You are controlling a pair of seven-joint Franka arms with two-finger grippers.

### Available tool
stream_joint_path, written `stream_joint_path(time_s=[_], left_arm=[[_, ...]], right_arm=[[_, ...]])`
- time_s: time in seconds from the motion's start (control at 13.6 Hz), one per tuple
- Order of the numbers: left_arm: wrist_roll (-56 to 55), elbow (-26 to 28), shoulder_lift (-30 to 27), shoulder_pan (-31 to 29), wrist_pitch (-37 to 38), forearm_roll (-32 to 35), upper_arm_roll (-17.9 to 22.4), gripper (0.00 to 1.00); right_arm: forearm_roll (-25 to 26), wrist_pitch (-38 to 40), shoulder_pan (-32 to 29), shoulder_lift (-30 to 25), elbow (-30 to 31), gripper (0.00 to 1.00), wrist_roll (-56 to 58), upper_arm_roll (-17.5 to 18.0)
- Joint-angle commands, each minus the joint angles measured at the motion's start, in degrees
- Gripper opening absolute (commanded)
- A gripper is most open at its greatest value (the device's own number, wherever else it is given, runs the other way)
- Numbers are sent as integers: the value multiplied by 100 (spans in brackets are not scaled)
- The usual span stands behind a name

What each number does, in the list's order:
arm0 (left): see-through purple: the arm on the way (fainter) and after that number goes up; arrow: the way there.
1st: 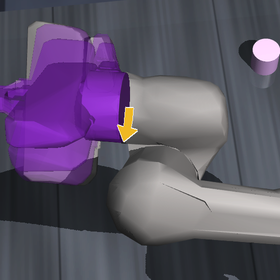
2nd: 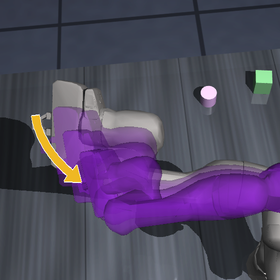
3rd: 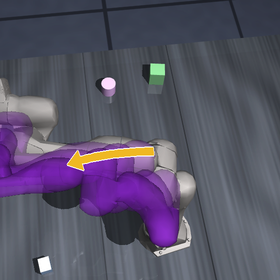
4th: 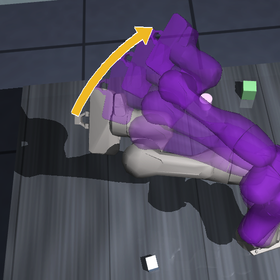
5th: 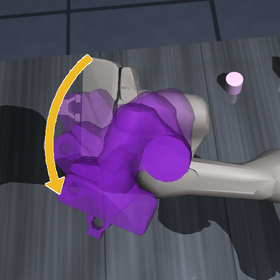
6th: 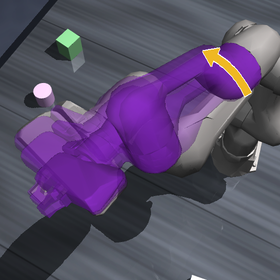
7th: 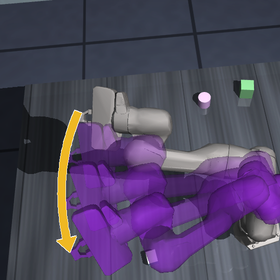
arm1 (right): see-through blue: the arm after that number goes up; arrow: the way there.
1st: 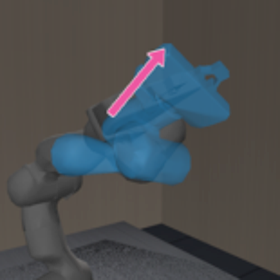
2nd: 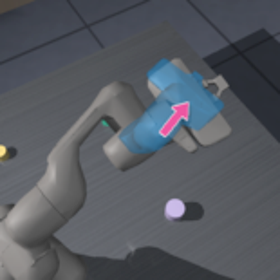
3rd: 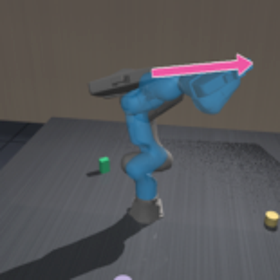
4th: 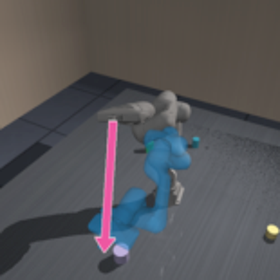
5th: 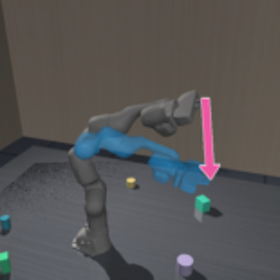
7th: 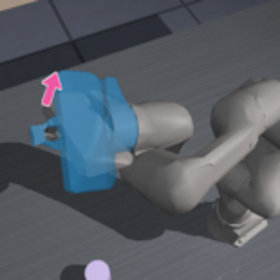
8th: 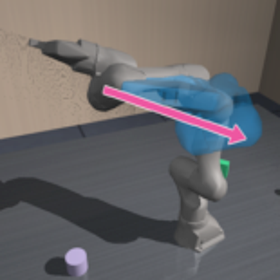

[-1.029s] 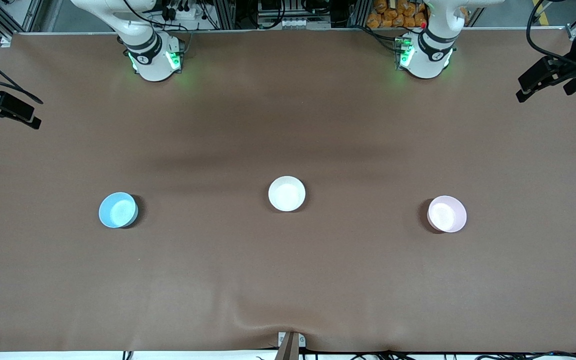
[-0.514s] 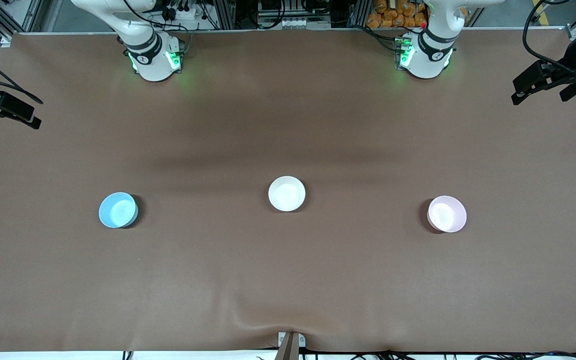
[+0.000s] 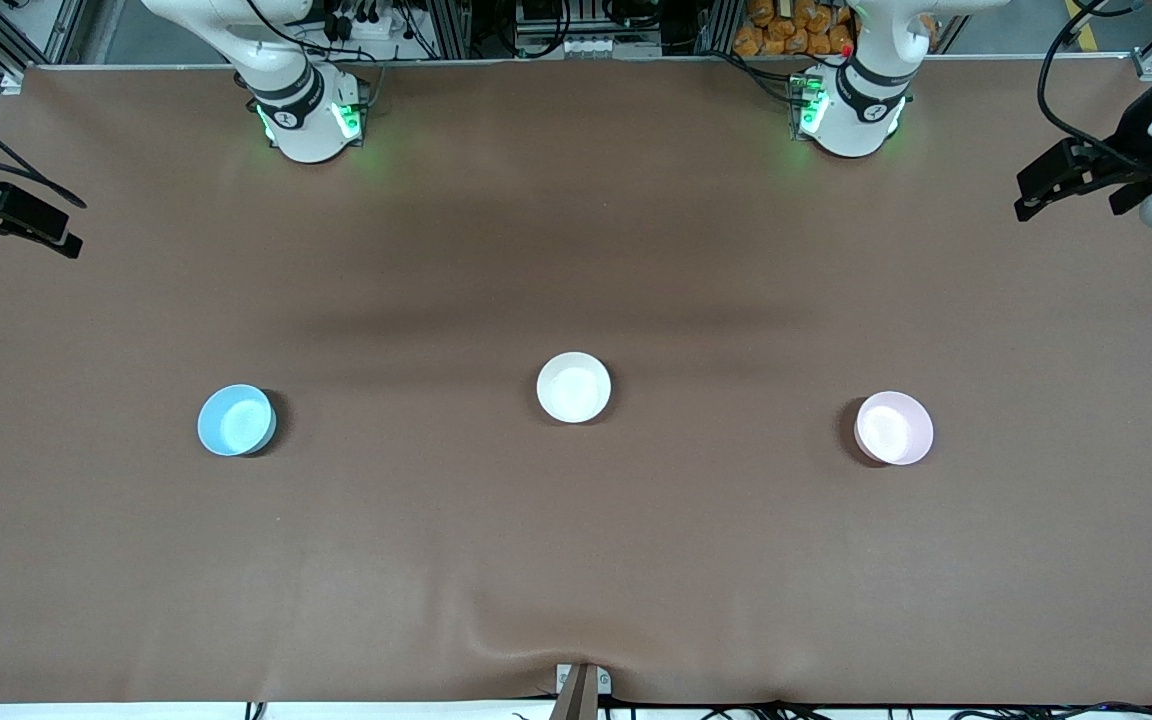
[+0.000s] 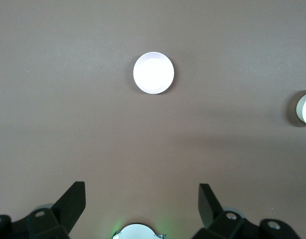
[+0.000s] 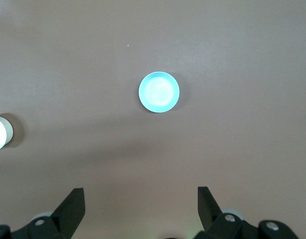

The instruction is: Stack pink and blue bowls on white bowl

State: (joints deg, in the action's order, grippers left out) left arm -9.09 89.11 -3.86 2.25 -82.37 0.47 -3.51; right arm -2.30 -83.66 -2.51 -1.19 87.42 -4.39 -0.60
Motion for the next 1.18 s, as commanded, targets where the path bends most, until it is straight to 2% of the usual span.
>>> stream_joint_path(time_s=[0.0, 0.29, 0.66, 1.1], left_arm=[[83, 36, 61, -49, -51, 111, -45, 100], [83, 535, 61, -67, -603, 111, -45, 100], [83, 1537, 78, -76, -1921, 111, -36, 100], [83, 2180, 561, -84, -3169, 111, -18, 100]], right_arm=[[-34, 52, -66, 13, -76, 100, 70, 34], [-34, 61, -66, 13, -67, 100, 70, 34], [-34, 69, -66, 13, -67, 100, 70, 34], [-34, 157, -136, 22, -67, 100, 61, 34]])
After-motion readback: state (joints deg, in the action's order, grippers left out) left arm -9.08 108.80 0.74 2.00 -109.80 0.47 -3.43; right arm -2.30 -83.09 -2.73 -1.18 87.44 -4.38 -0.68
